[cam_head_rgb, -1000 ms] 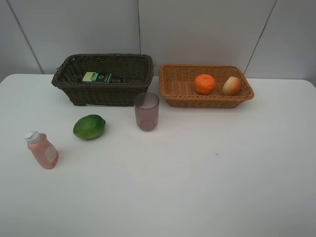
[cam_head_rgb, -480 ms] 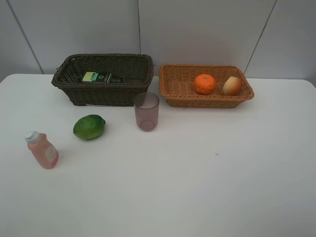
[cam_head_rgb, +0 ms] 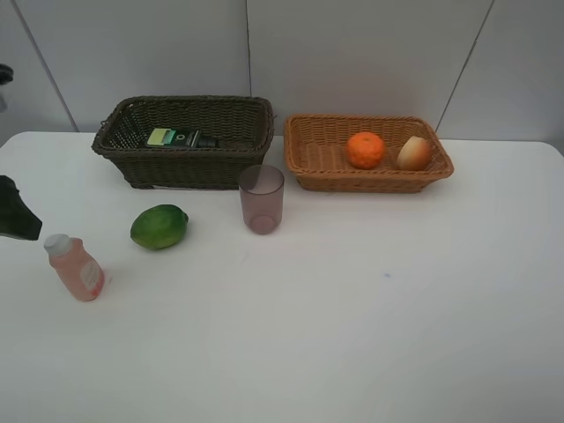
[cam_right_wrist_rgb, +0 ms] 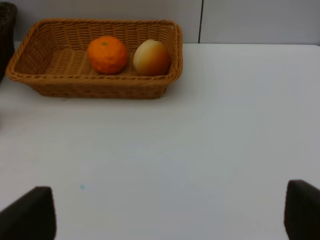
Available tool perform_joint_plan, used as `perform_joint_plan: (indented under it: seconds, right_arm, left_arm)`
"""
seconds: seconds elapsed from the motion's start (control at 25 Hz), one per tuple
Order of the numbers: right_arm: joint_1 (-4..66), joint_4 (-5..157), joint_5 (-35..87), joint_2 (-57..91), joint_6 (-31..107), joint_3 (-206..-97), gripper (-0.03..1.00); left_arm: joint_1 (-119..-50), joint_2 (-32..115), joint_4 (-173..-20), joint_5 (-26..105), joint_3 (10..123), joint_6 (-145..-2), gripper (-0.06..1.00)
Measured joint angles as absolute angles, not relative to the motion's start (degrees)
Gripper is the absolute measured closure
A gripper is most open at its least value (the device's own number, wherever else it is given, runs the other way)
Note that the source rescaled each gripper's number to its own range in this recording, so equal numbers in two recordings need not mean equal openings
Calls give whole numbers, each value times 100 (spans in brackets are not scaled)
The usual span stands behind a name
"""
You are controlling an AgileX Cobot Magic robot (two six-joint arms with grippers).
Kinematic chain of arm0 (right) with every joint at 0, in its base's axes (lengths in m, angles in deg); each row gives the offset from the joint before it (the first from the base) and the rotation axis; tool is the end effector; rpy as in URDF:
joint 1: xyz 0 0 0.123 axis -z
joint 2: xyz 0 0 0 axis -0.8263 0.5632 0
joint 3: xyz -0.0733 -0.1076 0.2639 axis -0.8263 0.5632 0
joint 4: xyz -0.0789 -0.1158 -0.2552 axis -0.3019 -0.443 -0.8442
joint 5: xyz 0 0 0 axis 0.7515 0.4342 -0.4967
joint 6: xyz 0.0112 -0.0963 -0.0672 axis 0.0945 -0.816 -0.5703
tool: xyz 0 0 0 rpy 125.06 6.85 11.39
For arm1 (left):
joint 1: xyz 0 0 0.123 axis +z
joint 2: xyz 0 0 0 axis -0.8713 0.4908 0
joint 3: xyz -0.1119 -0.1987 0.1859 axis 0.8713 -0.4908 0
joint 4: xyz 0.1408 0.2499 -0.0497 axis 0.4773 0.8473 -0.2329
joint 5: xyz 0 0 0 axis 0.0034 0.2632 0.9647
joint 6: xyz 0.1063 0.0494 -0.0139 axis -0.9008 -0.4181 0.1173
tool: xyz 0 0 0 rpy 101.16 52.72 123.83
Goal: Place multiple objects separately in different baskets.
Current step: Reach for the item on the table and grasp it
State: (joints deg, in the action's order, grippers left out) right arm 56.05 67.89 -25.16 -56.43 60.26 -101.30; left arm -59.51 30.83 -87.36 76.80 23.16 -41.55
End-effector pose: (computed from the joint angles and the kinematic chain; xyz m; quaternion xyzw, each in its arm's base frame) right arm 0.0411 -0.0003 0.2930 -0.0041 0.8449 -0.0056 0.5349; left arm 0.2323 -0.0019 0.2078 -0.0152 0.9701 -0.0263 0.2409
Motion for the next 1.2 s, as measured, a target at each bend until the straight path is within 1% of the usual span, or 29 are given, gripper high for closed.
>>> perform_joint_plan:
  seconds: [0.16, 0.36, 0.44, 0.76, 1.12, 1.2]
  right_arm:
    - [5605, 6789, -2516, -5643, 6026, -10130, 0]
    - [5605, 6789, -2516, -5643, 6026, -10130, 0]
    - [5605, 6789, -2516, -5643, 6026, -10130, 0]
    - [5605, 6789, -2516, -5643, 6026, -10130, 0]
    - [5605, 6789, -2516, -5643, 6026, -10130, 0]
    - [5605, 6789, -2516, -5643, 6026, -10130, 0]
  left_arm:
    - [-6000, 3879, -8783, 7639, 2695, -4031, -6]
    - [-6579, 4678, -8783, 7622, 2953, -3834, -6]
    - [-6666, 4864, -8710, 7557, 2966, -3641, -6]
    - [-6680, 5236, -8000, 7404, 2966, -2832, -6]
    - [-6680, 5817, -7983, 7021, 2926, -2705, -6]
    - [-6680, 5904, -7983, 6760, 2841, -2705, -6]
